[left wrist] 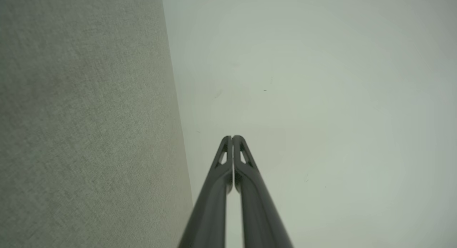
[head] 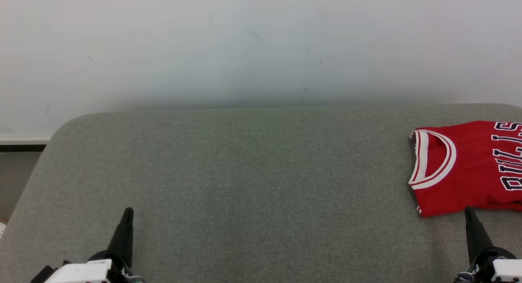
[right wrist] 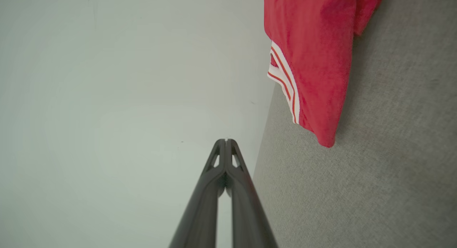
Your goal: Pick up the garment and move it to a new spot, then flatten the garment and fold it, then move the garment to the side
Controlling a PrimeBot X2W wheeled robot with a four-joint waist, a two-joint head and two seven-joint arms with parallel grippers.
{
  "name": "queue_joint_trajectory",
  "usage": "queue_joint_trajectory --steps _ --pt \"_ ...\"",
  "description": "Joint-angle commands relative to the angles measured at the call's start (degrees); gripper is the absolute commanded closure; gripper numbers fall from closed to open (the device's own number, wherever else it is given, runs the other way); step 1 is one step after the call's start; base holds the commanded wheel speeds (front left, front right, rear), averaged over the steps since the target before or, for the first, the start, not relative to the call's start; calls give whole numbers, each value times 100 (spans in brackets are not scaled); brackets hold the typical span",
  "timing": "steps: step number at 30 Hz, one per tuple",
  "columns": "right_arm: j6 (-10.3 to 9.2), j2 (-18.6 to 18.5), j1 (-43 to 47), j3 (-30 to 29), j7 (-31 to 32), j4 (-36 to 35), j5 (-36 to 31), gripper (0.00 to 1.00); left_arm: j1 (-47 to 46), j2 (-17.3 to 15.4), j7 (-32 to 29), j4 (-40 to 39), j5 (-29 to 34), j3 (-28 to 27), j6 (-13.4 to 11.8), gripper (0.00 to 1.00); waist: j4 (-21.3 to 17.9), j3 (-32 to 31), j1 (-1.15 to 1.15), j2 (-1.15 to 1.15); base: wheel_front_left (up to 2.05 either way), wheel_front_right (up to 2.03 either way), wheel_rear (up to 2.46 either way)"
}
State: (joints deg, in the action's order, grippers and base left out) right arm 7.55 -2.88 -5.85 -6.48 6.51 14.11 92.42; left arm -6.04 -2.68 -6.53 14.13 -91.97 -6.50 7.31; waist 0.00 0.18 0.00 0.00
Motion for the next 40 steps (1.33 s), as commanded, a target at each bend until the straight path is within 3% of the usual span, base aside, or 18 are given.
queue_joint_trajectory --steps 1,40 --pt "-12 -5 -66 -23 20 -20 2 100 -40 -38 -23 -17 -81 -15 33 100 0 0 0 0 0 0 0" --pt "-12 -2 -67 -28 22 -19 -5 100 -39 -38 -22 -17 -82 -15 33 100 0 0 0 0 0 0 0"
